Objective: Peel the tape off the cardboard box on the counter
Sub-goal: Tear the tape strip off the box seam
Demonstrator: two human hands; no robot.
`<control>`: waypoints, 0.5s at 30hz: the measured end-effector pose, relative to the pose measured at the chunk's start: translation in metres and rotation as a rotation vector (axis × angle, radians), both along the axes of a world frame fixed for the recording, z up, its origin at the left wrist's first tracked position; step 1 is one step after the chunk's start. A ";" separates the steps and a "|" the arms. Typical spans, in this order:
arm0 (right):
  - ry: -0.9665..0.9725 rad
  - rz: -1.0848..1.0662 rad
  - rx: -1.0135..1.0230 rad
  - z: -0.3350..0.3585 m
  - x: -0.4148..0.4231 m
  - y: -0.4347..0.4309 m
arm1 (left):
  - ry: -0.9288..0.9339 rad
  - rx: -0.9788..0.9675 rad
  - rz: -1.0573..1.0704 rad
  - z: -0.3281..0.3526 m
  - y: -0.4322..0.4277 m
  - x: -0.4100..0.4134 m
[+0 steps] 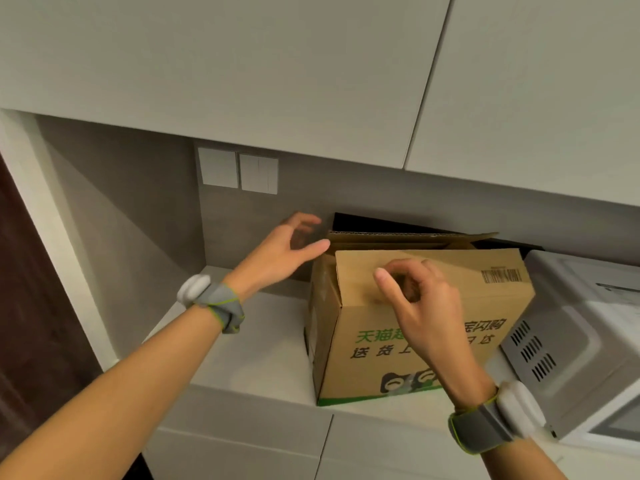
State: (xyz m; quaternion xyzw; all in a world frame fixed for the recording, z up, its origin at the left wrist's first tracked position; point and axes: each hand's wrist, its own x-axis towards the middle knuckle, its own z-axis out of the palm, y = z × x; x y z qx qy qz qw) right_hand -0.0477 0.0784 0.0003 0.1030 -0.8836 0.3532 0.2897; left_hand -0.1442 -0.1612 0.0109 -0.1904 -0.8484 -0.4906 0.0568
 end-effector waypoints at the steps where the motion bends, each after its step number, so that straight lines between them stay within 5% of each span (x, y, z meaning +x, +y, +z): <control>1: -0.016 -0.042 0.029 -0.004 0.002 0.002 | 0.004 -0.046 -0.068 0.000 0.001 -0.008; 8: -0.076 -0.178 0.046 -0.022 0.015 0.010 | 0.230 -0.191 -0.155 -0.005 0.011 -0.023; 15: -0.124 -0.033 -0.020 -0.029 0.021 -0.007 | 0.552 -0.023 -0.150 0.004 -0.040 0.023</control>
